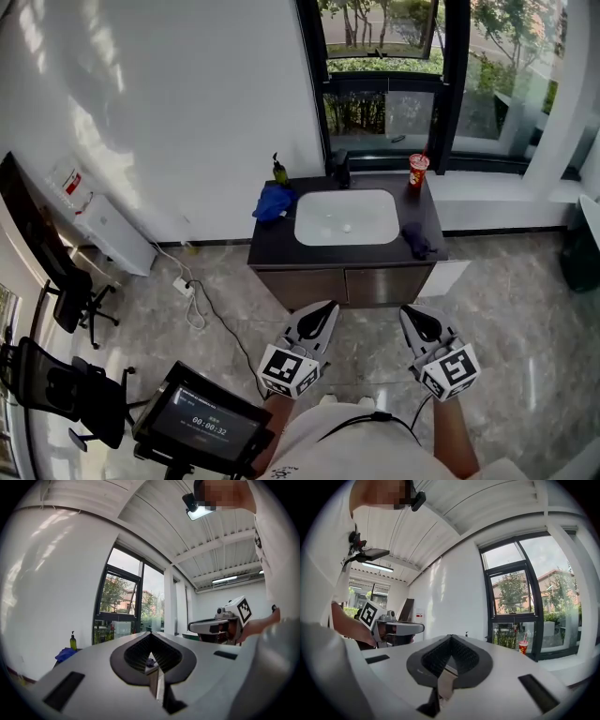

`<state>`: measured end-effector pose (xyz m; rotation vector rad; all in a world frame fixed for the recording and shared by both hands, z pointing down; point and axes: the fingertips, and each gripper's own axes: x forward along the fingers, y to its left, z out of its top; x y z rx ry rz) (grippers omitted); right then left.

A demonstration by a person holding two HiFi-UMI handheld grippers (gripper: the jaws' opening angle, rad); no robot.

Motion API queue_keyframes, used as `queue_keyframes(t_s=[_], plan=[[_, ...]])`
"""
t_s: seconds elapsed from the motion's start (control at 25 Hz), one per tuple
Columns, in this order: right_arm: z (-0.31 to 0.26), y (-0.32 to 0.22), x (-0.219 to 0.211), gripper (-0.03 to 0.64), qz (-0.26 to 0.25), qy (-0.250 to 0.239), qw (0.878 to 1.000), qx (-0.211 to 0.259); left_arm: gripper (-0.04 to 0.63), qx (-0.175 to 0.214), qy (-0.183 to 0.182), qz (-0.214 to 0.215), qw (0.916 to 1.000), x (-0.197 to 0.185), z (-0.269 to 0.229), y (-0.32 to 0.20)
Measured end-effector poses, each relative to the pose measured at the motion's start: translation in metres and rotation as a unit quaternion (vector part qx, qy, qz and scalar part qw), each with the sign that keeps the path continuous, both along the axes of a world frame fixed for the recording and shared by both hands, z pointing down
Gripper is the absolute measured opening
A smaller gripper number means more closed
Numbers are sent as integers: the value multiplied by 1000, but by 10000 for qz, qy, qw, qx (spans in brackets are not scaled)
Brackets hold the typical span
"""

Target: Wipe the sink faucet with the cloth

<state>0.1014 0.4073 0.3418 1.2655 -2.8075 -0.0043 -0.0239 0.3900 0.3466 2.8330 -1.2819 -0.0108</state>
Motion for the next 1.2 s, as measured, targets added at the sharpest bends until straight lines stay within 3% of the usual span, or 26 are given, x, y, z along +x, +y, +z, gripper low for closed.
queue_keyframes(t_s=[0.32,1.2], plan=[[-15,16,-23,5,188,58,9998,22,0,30,21,116,9999,-29,-18,8],[-11,19,-24,5,278,156,9995,17,0,82,99,194,9997,-28,-19,10]])
